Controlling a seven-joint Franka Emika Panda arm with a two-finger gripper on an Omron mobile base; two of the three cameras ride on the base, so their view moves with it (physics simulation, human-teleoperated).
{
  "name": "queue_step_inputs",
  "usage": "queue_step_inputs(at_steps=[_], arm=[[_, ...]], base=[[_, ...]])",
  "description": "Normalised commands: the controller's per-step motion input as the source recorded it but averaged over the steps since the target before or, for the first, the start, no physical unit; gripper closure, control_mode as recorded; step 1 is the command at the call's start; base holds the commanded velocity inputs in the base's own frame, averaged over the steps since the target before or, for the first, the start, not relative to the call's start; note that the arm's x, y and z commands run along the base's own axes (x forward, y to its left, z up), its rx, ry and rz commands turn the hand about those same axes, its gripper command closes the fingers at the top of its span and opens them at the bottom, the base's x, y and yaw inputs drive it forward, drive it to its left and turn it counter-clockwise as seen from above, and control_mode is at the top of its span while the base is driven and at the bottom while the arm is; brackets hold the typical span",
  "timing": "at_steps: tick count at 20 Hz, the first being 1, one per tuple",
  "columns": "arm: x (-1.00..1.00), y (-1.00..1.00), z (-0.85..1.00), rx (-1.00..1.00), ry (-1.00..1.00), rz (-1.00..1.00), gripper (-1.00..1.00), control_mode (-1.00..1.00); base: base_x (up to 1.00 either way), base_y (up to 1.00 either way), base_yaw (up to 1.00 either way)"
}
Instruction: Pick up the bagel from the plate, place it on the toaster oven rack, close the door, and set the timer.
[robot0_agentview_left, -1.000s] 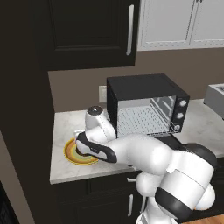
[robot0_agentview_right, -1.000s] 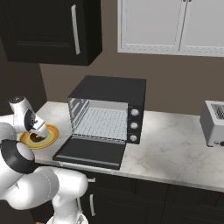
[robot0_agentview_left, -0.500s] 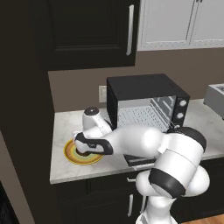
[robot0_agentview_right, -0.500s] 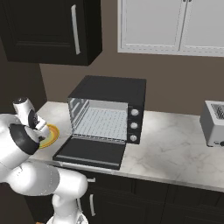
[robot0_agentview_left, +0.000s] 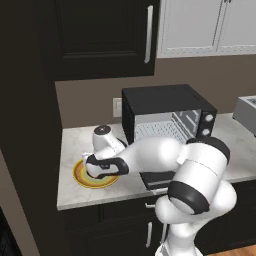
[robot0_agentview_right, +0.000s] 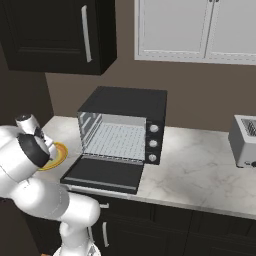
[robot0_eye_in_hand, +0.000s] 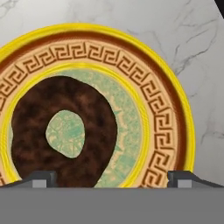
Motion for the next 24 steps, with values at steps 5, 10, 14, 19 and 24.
queue_step_inputs(at_steps=[5,10,14,19,24], arm=[[0.15,0.00,-0.08,0.00,0.00,0.00,-1.00,-1.00],[0.17,0.00,-0.11,0.00,0.00,0.00,-1.00,-1.00],[0.14,0.03,-0.15,0.00,0.00,0.00,-1.00,-1.00],[0.15,0.06,-0.12,0.00,0.00,0.00,-1.00,-1.00],[0.15,0.09,-0.13,0.00,0.01,-0.01,-1.00,-1.00]], base=[[0.00,0.00,0.00],[0.00,0.00,0.00],[0.00,0.00,0.00],[0.00,0.00,0.00],[0.00,0.00,0.00]])
